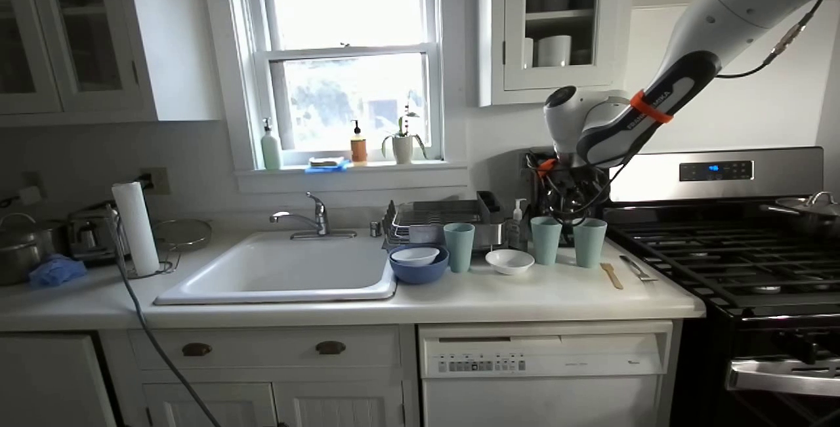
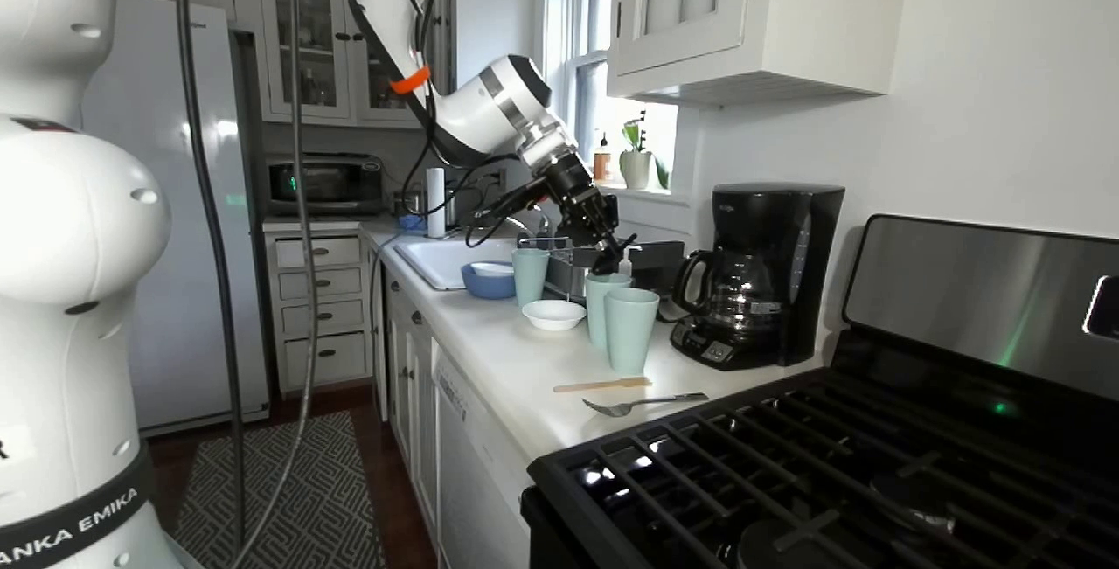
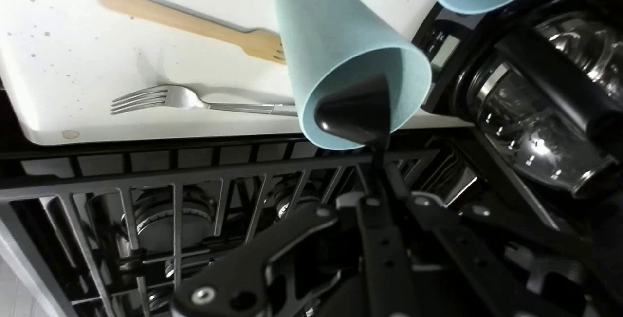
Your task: Remove the scoops in the white bowl and put the into the middle right blue cup one at a time
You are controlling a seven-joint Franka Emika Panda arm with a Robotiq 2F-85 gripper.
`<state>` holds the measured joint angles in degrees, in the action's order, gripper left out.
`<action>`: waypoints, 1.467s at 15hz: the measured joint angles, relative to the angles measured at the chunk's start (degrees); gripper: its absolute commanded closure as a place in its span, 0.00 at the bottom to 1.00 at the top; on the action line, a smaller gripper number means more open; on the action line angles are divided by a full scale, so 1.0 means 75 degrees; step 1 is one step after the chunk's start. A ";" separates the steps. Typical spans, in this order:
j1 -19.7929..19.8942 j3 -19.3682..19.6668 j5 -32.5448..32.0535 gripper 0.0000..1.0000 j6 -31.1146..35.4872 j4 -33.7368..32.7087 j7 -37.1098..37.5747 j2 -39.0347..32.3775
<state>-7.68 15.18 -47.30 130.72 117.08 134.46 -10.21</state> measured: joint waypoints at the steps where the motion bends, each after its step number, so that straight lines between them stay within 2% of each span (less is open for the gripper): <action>1: 0.0063 -0.0098 -0.0139 0.99 -0.0136 -0.0039 0.0273 -0.0031; 8: 0.0331 -0.0532 -0.0656 0.99 -0.0903 -0.0404 0.1617 -0.0531; 15: 0.0476 -0.0582 -0.0812 0.99 -0.1134 -0.0933 0.2141 -0.1186; 16: 0.0490 -0.0585 -0.0812 0.70 -0.1166 -0.1014 0.2157 -0.1283; 18: 0.0508 -0.0591 -0.0812 0.64 -0.1245 -0.1168 0.2163 -0.1465; 22: 0.0512 -0.0603 -0.0812 0.36 -0.1280 -0.1371 0.2167 -0.1591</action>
<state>-3.84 10.66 -53.39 121.12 106.79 150.72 -22.14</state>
